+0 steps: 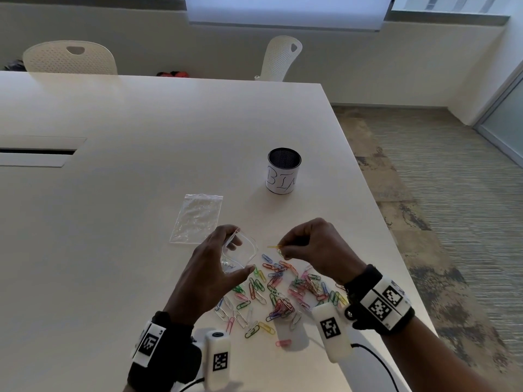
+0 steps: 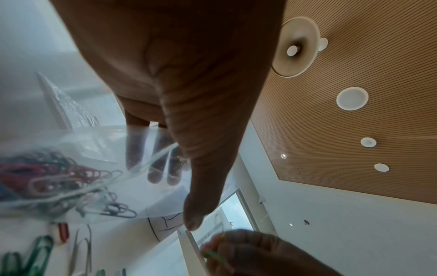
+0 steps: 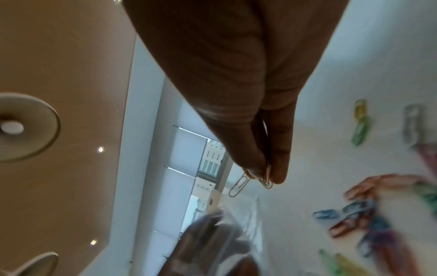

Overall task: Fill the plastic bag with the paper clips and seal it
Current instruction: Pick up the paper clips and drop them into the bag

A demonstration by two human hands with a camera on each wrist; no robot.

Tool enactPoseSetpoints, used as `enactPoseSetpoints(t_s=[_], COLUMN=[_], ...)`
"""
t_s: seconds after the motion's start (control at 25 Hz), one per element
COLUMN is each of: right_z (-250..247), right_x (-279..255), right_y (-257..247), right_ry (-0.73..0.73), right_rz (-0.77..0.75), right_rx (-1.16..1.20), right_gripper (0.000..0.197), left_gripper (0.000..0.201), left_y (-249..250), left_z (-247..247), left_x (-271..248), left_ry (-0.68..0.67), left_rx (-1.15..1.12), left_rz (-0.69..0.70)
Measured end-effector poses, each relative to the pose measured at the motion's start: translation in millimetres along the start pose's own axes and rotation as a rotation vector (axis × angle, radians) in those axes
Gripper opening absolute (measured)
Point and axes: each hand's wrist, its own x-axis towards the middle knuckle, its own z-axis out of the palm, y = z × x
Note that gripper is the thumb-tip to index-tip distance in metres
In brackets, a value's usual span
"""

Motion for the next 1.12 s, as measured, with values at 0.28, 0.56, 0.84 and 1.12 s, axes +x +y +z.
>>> enactPoseSetpoints(t_s=[0.28,0.56,0.84,1.12], right_z=[13.1,39.0,21.1,-25.8], right_x=[-0.7,12.4,11.9,-4.2], right_y=[-53.9,-68.1,-58.7,7.7], right_ry=[-0.061,-0.065,0.075,-0.027], right_rz=[-0.197,-0.362,-0.335,0.007], right_rx=[0.027,-0.212,-0.213,-0.394], right_gripper=[0.009,0.012,0.013,0.027], left_gripper=[0.071,0.064,0.064,0.066], left_y=[-0.9,2.3,-2.3,-3.1], left_z=[-0.5,-2.9,-1.3,-3.3], left_x=[0.4,-0.7,-2.0,-2.9], left_ry=[0.006,0.002,0.009,0.003], left_rx=[0.001,-0.021,-0.003,-0.028], left_rz=[-0.005,-0.015,-0.003,-0.018])
